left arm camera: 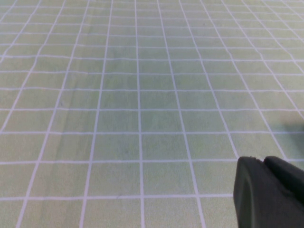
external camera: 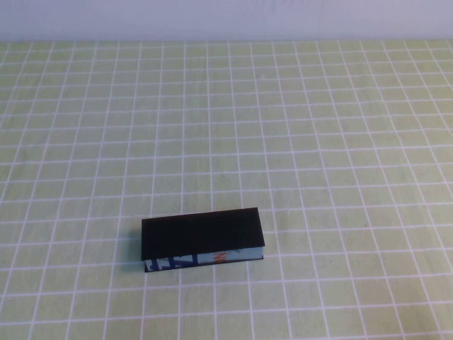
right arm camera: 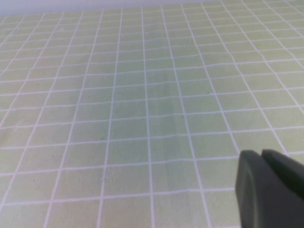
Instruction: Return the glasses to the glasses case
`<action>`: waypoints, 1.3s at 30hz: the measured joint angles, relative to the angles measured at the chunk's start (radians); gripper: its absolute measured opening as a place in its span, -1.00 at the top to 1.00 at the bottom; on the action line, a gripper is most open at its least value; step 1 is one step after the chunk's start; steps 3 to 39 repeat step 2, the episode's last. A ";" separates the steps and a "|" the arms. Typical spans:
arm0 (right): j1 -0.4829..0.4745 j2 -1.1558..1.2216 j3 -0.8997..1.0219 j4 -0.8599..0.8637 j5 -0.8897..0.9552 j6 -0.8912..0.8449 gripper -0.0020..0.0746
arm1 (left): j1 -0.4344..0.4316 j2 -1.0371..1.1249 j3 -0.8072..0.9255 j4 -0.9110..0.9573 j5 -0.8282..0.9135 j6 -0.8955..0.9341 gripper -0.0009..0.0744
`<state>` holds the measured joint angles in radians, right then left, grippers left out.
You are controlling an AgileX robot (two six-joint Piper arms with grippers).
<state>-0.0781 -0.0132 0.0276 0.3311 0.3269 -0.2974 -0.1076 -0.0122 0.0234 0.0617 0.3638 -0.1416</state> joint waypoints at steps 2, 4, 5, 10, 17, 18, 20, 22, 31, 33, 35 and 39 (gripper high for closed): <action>0.000 0.000 0.000 0.000 0.000 0.000 0.99 | 0.000 0.000 0.000 0.000 0.000 0.000 0.98; 0.000 0.000 0.000 0.000 0.000 0.000 0.99 | 0.000 0.000 0.000 0.000 0.000 0.000 0.98; 0.000 0.000 0.000 0.000 0.000 0.000 0.99 | 0.000 0.000 0.000 0.000 0.000 0.000 0.98; 0.000 0.000 0.000 0.000 0.000 0.000 0.99 | 0.000 0.000 0.000 0.000 0.000 0.000 0.98; 0.000 0.000 0.000 0.000 0.000 0.000 0.99 | 0.000 0.000 0.000 0.000 0.000 0.000 0.98; 0.000 0.000 0.000 0.000 0.000 0.000 0.99 | 0.000 0.000 0.000 0.000 0.000 0.000 0.98; 0.000 0.000 0.000 0.000 0.000 0.000 0.99 | 0.000 0.000 0.000 0.000 0.000 0.000 0.98; 0.000 0.000 0.000 0.000 0.000 0.000 0.99 | 0.000 0.000 0.000 0.000 0.000 0.000 0.98; 0.000 0.000 0.000 0.000 0.000 0.000 0.99 | 0.000 0.000 0.000 0.000 0.000 0.000 0.98; 0.000 0.000 0.000 0.000 0.000 0.000 0.99 | 0.000 0.000 0.000 0.000 0.000 0.000 0.98; 0.000 0.000 0.000 0.000 0.000 0.000 0.99 | 0.000 0.000 0.000 0.000 0.000 0.000 0.98; 0.000 0.000 0.000 0.000 0.000 0.000 0.99 | 0.000 0.000 0.000 0.000 0.000 0.000 0.98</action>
